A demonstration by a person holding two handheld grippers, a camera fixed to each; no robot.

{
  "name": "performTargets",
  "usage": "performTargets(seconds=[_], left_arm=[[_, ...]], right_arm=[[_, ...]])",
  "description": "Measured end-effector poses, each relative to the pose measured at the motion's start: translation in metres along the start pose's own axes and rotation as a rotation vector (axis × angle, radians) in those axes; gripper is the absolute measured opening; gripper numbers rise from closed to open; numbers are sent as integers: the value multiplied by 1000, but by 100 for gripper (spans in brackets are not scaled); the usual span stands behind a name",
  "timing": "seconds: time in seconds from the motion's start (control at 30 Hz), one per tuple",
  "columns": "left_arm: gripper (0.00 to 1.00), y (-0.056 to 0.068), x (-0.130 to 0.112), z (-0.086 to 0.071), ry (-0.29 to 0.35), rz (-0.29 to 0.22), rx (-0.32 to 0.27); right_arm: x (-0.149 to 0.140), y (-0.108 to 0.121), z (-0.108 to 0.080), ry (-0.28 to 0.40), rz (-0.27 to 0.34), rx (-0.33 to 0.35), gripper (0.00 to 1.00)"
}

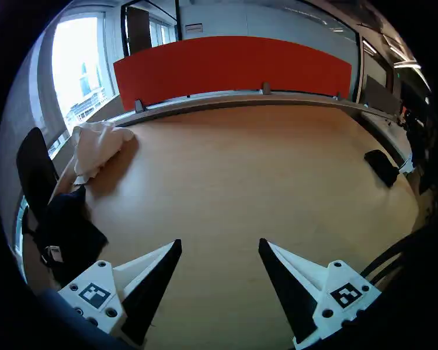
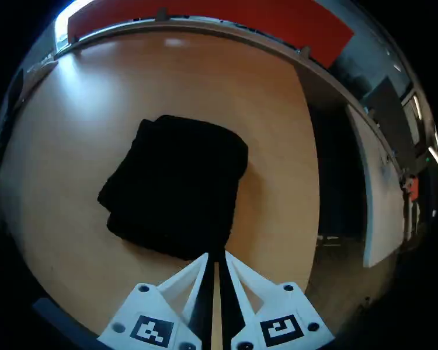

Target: Fold towel

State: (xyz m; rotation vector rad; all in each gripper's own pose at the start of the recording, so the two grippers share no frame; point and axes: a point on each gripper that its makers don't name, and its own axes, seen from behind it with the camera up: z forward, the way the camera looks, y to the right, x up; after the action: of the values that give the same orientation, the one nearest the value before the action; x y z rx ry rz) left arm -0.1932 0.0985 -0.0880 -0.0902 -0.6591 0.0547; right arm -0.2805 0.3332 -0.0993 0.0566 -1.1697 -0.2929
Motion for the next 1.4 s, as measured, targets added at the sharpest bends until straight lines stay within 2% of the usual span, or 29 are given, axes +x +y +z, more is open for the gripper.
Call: performTargets(seconds=[0.37,1.0,1.27,1.33,1.4], left_arm=[[98,1,-1,-2,-5,9,7],[98,1,-3,-1,-14,11,11],[98,3,0,2,-13,14,7],[98,4,1,2,-12,14,6],[98,5,2,2,-12,14,5]], right_arm=[[-12,4,13,-29,28,-28,5],[-11,10,21,-34,43,-49,7],[-13,10,18,-25,52,-48,20],[-13,11,17,-23,52,-51,31],[-14,12,16,-21,50,-53,36]])
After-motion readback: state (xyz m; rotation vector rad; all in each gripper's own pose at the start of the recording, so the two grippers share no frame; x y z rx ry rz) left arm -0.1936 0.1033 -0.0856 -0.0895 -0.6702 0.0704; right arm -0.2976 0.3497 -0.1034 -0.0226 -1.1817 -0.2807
